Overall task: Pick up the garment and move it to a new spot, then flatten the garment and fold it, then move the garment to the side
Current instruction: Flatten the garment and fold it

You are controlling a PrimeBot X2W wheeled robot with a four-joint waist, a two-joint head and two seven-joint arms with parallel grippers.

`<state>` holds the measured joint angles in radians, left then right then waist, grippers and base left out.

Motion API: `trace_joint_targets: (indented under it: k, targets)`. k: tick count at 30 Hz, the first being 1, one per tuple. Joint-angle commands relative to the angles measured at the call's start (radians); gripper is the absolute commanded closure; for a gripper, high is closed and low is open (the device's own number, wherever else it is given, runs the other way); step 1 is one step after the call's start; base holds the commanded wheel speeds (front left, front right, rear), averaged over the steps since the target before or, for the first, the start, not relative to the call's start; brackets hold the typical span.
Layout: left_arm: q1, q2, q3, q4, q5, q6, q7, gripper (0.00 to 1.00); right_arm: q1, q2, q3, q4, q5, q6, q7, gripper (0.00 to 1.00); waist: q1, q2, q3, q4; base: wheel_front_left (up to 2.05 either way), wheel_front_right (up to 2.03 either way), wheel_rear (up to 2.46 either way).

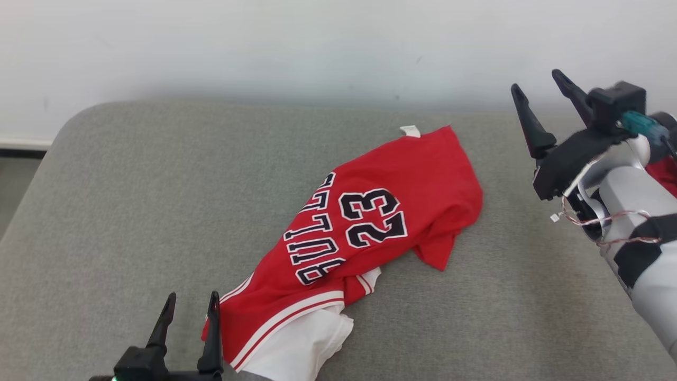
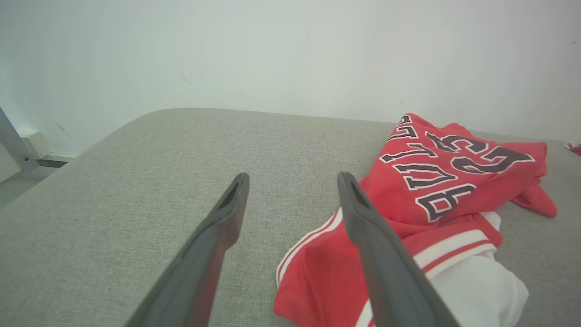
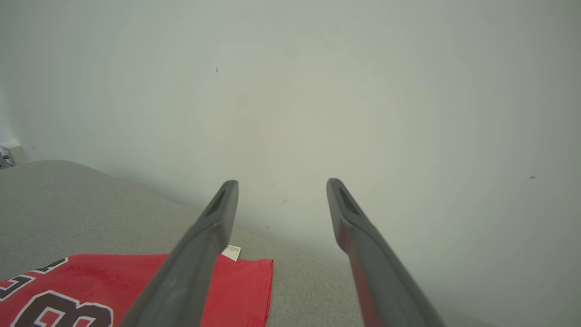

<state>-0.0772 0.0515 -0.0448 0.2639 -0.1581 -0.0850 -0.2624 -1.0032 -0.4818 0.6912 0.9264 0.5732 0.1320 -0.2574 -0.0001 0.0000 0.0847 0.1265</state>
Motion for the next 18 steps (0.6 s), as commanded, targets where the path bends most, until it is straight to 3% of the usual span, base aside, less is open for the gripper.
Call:
trace_joint_targets:
  k: [1, 7, 11, 18]
  targets:
    - [0.023, 0.0, 0.006, 0.003, 0.01, -0.002, -0.003, 0.0, 0.038, -0.012, -0.022, -0.037, 0.007, -0.002, -0.007, 0.0, 0.0001, 0.0, -0.051, -0.048, 0.0, 0.0, 0.0]
    - [0.056, 0.001, 0.023, 0.001, 0.012, -0.01, -0.003, 0.0, 0.248, -0.024, -0.216, -0.266, -0.018, -0.002, -0.006, 0.0, 0.0001, 0.0, -0.072, -0.077, 0.0, 0.0, 0.0]
    - [0.075, 0.0, 0.025, -0.008, 0.023, -0.005, -0.003, 0.0, 0.458, 0.021, -0.36, -0.434, -0.082, -0.002, -0.007, 0.0, 0.0001, 0.0, -0.076, -0.09, 0.0, 0.0, 0.0]
    - [0.09, 0.0, 0.011, 0.014, 0.033, -0.009, -0.003, 0.0, 0.693, 0.103, -0.507, -0.584, -0.152, -0.002, -0.007, 0.0, 0.0001, 0.0, -0.082, -0.097, 0.0, 0.0, 0.0]
